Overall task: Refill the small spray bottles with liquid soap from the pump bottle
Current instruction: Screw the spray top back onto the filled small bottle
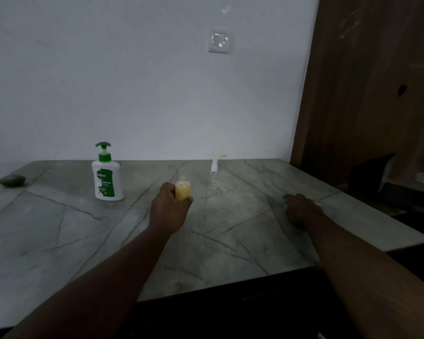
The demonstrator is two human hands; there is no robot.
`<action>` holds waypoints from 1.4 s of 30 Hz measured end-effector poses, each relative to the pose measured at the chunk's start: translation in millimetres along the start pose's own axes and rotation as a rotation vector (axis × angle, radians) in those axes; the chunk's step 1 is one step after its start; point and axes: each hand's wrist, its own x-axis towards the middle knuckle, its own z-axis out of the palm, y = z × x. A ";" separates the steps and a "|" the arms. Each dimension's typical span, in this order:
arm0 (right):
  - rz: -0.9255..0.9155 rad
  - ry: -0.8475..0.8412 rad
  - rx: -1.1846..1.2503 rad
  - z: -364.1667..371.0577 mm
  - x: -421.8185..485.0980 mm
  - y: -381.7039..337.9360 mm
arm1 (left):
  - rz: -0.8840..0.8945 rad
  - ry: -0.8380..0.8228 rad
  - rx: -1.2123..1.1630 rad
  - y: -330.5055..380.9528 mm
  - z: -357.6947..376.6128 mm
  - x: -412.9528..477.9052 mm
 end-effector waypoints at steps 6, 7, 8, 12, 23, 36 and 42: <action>-0.009 0.058 0.032 -1.9 6.2 5.9 | 0.018 -0.016 -0.017 7.8 16.8 0.1; -0.014 0.065 0.034 -1.9 6.8 6.5 | 0.018 -0.021 -0.022 8.4 19.6 0.0; -0.022 0.072 0.034 -1.9 7.3 7.0 | 0.021 -0.027 -0.024 9.0 22.5 -0.3; -0.010 0.093 -0.037 -6.6 11.1 7.1 | 0.032 -0.042 -0.032 11.1 32.2 -1.6; -0.086 0.062 -0.183 -9.6 20.2 9.2 | 0.036 -0.038 -0.021 8.7 41.0 4.3; -0.369 0.184 0.859 -50.3 -8.9 -126.7 | 0.030 -0.021 -0.012 4.1 -2.8 5.4; -0.509 0.060 1.485 -95.5 -44.0 -213.9 | 0.026 0.024 0.001 -3.9 -38.4 9.1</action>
